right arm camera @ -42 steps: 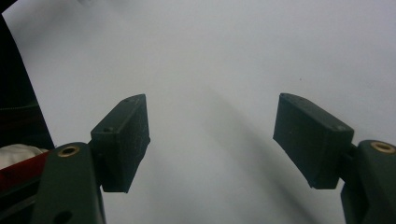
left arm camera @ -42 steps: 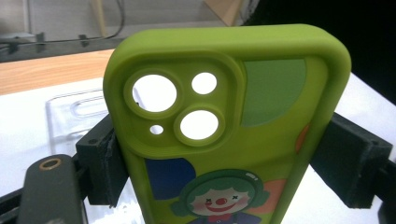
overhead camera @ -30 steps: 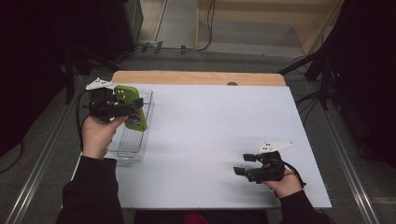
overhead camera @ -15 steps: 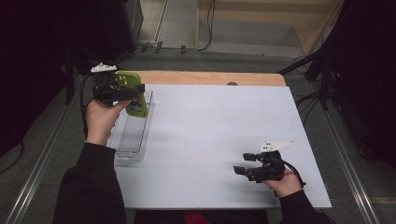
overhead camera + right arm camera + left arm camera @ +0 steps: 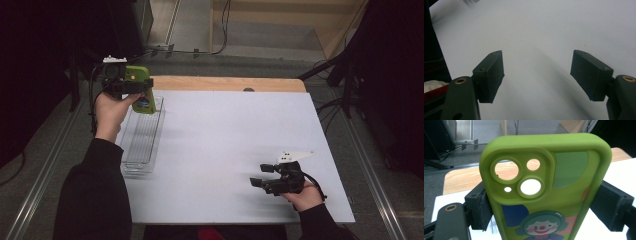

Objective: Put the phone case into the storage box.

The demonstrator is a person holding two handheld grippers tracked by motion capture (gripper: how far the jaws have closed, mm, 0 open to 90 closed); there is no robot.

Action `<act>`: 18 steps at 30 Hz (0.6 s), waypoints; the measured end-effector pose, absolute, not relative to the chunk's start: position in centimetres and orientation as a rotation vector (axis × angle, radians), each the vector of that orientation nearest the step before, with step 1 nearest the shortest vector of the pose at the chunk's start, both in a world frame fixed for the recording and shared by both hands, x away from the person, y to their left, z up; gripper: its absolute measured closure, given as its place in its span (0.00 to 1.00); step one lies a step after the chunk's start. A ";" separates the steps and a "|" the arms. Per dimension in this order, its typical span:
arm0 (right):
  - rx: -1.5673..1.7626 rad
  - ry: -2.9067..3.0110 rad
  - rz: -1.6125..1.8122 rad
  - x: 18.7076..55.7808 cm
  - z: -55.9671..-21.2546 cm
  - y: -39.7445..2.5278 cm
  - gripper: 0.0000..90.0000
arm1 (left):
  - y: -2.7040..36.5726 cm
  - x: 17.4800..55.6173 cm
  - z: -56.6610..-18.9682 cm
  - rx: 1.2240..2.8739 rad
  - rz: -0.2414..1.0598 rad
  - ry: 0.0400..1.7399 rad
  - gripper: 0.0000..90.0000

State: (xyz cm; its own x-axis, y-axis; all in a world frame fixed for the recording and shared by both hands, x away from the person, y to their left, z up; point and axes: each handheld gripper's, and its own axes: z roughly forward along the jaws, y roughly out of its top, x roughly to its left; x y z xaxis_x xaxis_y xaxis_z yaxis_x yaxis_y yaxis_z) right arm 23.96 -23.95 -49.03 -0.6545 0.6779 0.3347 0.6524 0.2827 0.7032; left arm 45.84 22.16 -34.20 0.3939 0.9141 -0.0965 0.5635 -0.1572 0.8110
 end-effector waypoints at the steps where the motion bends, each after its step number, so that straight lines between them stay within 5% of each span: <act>1: 1.293 2.492 1.343 24.0 -49.0 -24.0 0.28 | 22.2 46.0 -34.2 1.842 0.546 1.279 0.18; 18: 1.300 2.481 1.353 24.0 -49.0 -24.1 0.28 | 21.3 49.0 -35.6 1.847 0.597 1.320 0.18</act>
State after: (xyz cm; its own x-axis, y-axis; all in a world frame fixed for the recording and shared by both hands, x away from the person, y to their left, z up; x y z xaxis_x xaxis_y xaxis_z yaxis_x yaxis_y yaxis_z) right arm 23.96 -24.09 -48.96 -0.6504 0.6798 0.3390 0.6532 0.2726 0.7064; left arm 48.99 21.34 -35.61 0.3520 0.9340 -0.0605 0.5715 -0.1633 0.8042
